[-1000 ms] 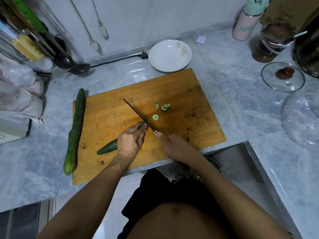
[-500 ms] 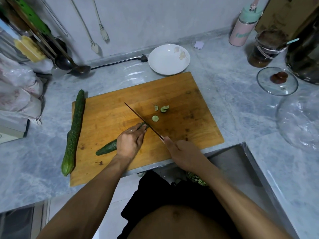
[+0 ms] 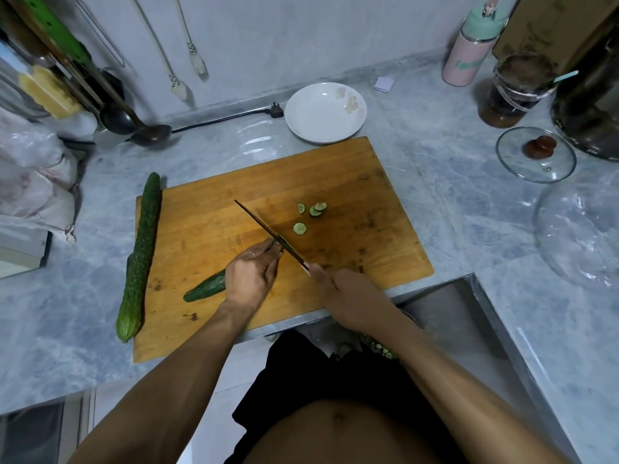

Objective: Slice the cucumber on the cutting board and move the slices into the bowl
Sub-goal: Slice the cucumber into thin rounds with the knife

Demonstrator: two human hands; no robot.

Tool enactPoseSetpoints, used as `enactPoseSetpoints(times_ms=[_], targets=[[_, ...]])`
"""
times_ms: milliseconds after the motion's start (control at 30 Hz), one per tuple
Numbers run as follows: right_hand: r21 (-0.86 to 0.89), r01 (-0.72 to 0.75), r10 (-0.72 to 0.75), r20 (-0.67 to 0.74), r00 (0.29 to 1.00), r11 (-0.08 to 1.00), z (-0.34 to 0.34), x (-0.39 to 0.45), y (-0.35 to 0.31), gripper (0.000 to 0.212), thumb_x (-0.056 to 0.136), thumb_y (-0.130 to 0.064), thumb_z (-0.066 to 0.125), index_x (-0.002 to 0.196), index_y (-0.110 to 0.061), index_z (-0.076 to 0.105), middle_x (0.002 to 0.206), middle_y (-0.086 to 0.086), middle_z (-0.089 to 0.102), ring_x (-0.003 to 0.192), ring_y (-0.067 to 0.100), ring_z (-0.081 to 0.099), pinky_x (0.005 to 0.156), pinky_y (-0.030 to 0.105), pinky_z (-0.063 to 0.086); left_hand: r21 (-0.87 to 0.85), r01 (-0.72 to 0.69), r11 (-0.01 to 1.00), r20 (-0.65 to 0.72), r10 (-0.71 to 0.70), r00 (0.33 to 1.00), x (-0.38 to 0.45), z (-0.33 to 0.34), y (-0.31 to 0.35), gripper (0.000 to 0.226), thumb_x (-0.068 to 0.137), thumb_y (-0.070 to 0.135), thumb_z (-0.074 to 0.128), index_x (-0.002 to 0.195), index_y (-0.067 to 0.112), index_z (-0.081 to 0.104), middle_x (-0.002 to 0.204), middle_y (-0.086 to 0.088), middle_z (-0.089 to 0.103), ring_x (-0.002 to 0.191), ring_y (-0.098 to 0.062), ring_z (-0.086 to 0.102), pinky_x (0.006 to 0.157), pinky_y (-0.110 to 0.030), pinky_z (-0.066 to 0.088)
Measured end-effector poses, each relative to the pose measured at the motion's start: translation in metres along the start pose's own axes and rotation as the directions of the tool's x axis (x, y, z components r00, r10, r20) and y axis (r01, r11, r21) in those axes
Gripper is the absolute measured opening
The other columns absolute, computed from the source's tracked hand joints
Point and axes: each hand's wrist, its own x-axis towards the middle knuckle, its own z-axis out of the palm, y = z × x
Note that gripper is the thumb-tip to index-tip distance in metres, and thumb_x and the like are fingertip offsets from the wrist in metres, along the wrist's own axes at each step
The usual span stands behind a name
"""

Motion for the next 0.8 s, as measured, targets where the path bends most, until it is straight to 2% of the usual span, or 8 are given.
enactPoseSetpoints(times_ms=[167,233,400,533,667,800], targets=[[-0.015,-0.064,0.064,-0.007,0.998,0.998,0.019,0.029,-0.004,0.07,0.102,-0.059,0.016,0.078,-0.008,0.058,0.083,0.016,0.063,0.079,0.028,0.061,0.065,0.031,0.039,0.009,0.007,1.0,0.012,-0.007,1.0,0.001,0.002,-0.002,0.022,0.084,0.017,0.062,0.099,0.014,0.078,0.112,-0.006,0.073,0.099,-0.025,0.07,0.078,-0.034,0.057],[-0.024,-0.066,0.066,-0.01,0.998,0.998,0.021,0.033,-0.004,0.067,0.103,-0.056,0.016,0.079,-0.007,0.056,0.083,0.016,0.061,0.082,0.03,0.06,0.069,0.03,0.037,-0.006,0.003,1.0,0.005,-0.003,1.0,0.001,0.002,-0.002,0.022,0.084,0.016,0.064,0.101,0.014,0.077,0.113,-0.007,0.072,0.1,-0.024,0.07,0.081,-0.034,0.056],[0.061,-0.088,0.09,-0.029,0.996,0.994,0.005,0.031,-0.003,0.068,0.102,-0.057,0.017,0.062,-0.012,0.048,0.061,0.006,0.052,0.06,0.018,0.05,0.06,0.031,0.036,-0.036,0.037,0.999,-0.018,-0.037,0.999,0.001,0.003,0.0,0.023,0.088,0.017,0.07,0.111,0.017,0.076,0.117,-0.003,0.071,0.103,-0.019,0.069,0.082,-0.03,0.055],[0.172,-0.096,0.108,-0.063,0.992,0.98,-0.006,0.026,0.005,0.068,0.099,-0.065,0.02,0.065,-0.012,0.048,0.06,0.006,0.05,0.055,0.018,0.049,0.059,0.03,0.038,-0.06,0.051,0.997,-0.02,-0.052,0.998,0.001,0.001,0.001,0.026,0.088,0.02,0.067,0.112,0.018,0.075,0.116,-0.004,0.071,0.101,-0.021,0.069,0.078,-0.034,0.059],[0.138,-0.072,0.077,-0.036,0.996,0.988,-0.014,0.013,0.007,0.066,0.1,-0.062,0.021,0.058,-0.016,0.045,0.052,-0.002,0.048,0.048,0.01,0.047,0.056,0.027,0.036,-0.081,0.036,0.996,0.001,-0.036,0.999,0.001,-0.001,-0.002,0.026,0.089,0.02,0.064,0.113,0.017,0.075,0.118,-0.006,0.07,0.103,-0.022,0.069,0.079,-0.038,0.06],[0.036,-0.01,0.011,-0.015,1.0,0.999,-0.01,0.001,0.007,0.063,0.102,-0.056,0.023,0.053,-0.019,0.039,0.039,-0.009,0.043,0.037,0.001,0.042,0.044,0.018,0.028,-0.092,0.032,0.995,0.022,-0.03,0.999,0.001,-0.003,-0.002,0.026,0.088,0.014,0.067,0.113,0.016,0.075,0.12,-0.007,0.069,0.105,-0.023,0.068,0.084,-0.039,0.059]])
